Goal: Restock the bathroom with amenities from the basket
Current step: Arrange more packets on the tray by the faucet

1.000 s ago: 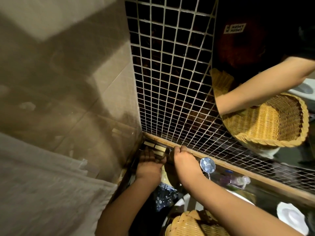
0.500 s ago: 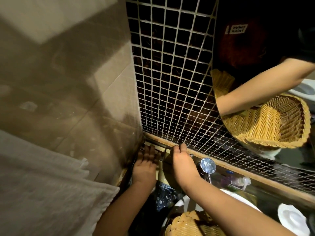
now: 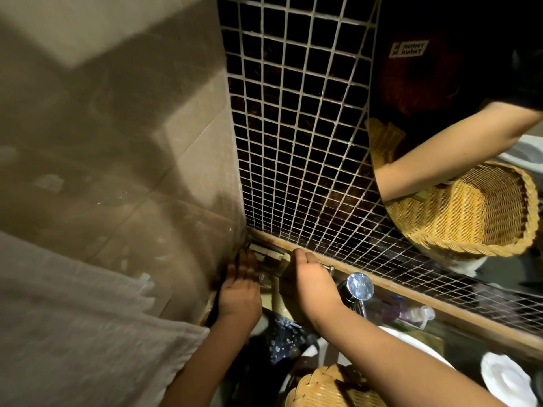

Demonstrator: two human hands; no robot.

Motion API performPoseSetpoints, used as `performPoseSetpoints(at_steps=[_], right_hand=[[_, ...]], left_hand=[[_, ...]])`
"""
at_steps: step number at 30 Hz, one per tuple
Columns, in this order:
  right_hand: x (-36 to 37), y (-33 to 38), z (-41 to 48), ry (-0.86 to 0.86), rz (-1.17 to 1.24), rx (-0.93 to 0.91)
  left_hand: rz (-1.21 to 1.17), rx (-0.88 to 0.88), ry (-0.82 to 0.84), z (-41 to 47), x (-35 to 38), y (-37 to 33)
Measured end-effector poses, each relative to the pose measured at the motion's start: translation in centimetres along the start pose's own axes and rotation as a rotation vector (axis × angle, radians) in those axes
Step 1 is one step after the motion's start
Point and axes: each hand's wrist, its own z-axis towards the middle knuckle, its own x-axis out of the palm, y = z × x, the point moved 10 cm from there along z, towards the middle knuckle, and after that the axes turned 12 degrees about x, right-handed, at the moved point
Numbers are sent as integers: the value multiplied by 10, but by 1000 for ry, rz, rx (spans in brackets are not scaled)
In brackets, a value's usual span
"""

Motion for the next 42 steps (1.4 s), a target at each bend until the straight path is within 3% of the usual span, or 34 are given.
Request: performPoseSetpoints(at_steps=[9, 20, 32, 37, 40, 42], right_hand=[[12, 19, 10, 49, 91, -17], [53, 19, -9, 190, -181, -56], [47, 13, -20, 232, -224, -31], [44, 23, -23, 110, -246, -221], [57, 41, -31, 53, -509, -430], [61, 41, -29, 61, -546, -443]], left_hand=[[-60, 24, -103, 4, 3, 2], [-97, 39, -155, 5, 8, 0], [-85, 36, -105, 7, 11, -4], [-47, 55, -121, 6, 1, -13], [-63, 52, -96, 5, 3, -15], [-85, 20, -77, 5, 6, -11]])
